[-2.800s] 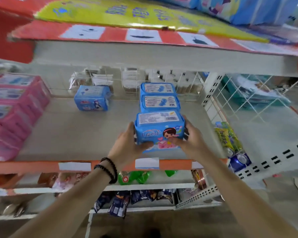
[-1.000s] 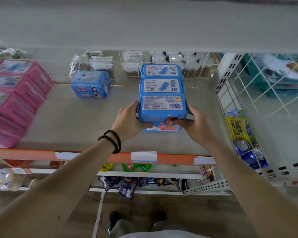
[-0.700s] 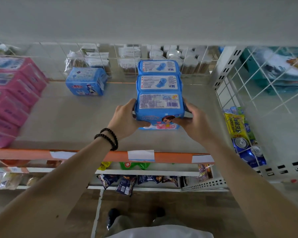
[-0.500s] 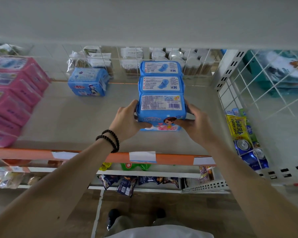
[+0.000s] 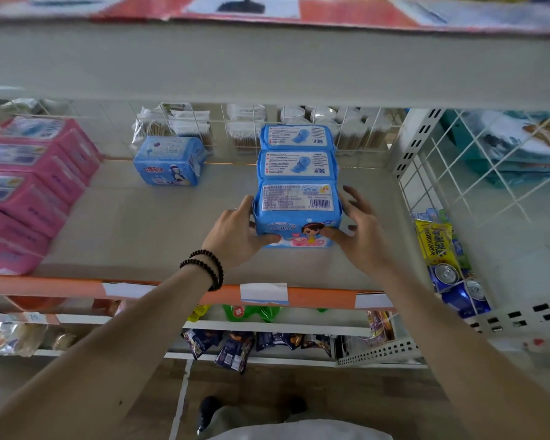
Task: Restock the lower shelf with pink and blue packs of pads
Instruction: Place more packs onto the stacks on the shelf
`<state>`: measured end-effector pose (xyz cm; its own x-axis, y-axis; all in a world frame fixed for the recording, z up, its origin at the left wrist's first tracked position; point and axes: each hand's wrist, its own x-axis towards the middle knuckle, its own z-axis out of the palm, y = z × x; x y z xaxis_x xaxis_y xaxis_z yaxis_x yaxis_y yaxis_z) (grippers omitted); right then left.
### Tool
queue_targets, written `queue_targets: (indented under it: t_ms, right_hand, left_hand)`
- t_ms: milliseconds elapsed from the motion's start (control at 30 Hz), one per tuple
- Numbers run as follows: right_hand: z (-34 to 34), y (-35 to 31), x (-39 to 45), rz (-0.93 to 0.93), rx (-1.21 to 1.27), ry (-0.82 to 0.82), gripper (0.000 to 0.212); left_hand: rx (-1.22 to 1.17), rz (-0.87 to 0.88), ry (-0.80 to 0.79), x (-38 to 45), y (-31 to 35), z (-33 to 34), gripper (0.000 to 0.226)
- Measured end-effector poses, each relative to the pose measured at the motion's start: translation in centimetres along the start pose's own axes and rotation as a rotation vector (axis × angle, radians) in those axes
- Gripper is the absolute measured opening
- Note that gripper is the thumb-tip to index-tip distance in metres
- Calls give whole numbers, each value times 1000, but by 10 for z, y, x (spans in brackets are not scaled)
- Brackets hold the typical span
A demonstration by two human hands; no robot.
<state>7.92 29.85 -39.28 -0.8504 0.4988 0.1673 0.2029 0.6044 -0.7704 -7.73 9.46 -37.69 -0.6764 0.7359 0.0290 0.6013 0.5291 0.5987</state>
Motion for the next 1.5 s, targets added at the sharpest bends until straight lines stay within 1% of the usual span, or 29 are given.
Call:
queue_targets:
  t_ms: [100,267,400,533,633,733,833,900,1000,1067,1167,1367,1433,1500]
  right_hand:
    - [2,-4,-5,3,-51,25,73]
    - [3,-6,-11,1,-80,48,77]
    - [3,-6,-17,11,-19,26,93]
    - [7,-1,-23,61,12,33,101]
    - [12,-3,-31,85,39,40,107]
    - [14,-7,-40,67,55,44,103]
    - [12,-15,-52,72,31,43,99]
    - [8,-23,-62,94,-4,50,98]
    - [3,-39,-75,74,-48,60,98]
    - [4,-53,-80,78,-73,75,100]
    - [12,-79,-88,82,-86,119,97]
    - [48,-129,-106,-49,-127,142,93]
    - [53,-145,-114,-66,-149,159,93]
    - [53,-158,-123,-129,-192,194,91]
  left_hand:
    - [60,4,-19,-5,-4,-2,65]
    - [179,-81,-43,-16,-7,-12,60]
    - [231,-119,-64,-32,-10,-16,62]
    - [309,-90,6,-49,-10,-19,64]
    - [318,-59,60,-62,-7,-18,65]
    - [325,-28,115,-72,-3,-15,64]
    - [320,-13,138,-81,0,-10,66]
    - [327,20,138,-86,2,-10,71]
    - [328,77,134,-89,2,-17,78]
    - [329,118,122,-92,1,-26,81]
    - [312,174,121,-103,-6,-45,83]
    - [284,244,147,-132,-32,-79,84]
    - [266,270,146,-138,-36,-86,85]
    - [241,319,153,-142,-34,-92,84]
